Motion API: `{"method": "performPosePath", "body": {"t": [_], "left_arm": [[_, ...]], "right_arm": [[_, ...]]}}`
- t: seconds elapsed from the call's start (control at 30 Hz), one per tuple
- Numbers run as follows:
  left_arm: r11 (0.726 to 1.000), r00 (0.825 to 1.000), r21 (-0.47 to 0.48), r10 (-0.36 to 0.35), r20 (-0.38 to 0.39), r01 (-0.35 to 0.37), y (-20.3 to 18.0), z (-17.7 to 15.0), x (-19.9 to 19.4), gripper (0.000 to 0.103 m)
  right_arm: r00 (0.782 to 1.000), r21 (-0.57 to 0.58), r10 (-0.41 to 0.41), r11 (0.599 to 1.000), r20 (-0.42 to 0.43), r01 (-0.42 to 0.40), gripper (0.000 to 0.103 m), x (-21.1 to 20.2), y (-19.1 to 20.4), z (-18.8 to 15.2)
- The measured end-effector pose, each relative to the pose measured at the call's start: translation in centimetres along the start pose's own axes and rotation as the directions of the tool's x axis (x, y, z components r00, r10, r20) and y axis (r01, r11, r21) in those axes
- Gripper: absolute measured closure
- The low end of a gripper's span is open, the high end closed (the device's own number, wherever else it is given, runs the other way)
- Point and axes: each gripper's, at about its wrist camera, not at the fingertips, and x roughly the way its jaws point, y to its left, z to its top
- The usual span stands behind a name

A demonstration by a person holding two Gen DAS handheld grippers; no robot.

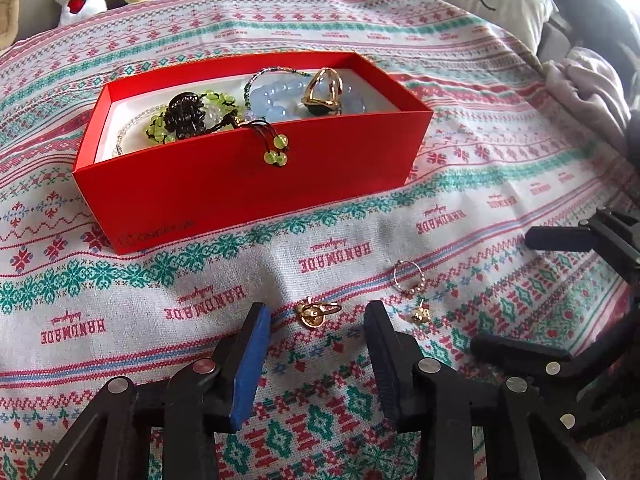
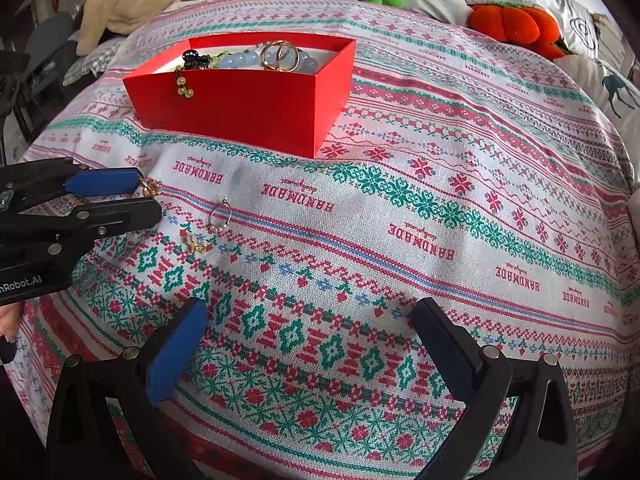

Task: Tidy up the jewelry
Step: 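Grasp a small gold earring with the left tool while the right grasps a gold hoop earring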

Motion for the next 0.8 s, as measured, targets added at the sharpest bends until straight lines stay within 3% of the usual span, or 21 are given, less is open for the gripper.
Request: {"method": "performPosePath", "body": {"t": [0.23, 0.5, 0.7, 0.8], "left_arm": [[0.999, 1.000, 0.025, 0.019, 0.012, -0.019, -0.5, 0.4, 0.0, 0.085], [1.000, 0.999, 0.019, 0.018, 0.042, -0.019, 0.3, 0.6, -1.8, 0.085], [0.998, 0.999, -0.061, 0.018, 0.049, -0.015, 2.6, 0.6, -3.9, 0.085], [0.993, 0.999, -0.114, 0.019, 0.045, -0.014, 4.1, 0.4, -4.7, 0.085]], "right_arm": [[1.000, 0.000, 0.000, 1.000, -0.001, 0.000, 0.000, 0.0, 0.0, 0.0], [0.999, -0.006, 0.012, 1.000, -0.039, -0.013, 0.000, 0.2, -0.1, 0.9], [0.999, -0.021, 0.052, 0.998, -0.009, -0.052, 0.001, -0.3, 0.7, 2.0], [0.996, -0.023, 0.093, 0.995, 0.004, -0.092, 0.007, -0.7, 1.4, 2.6]]}}
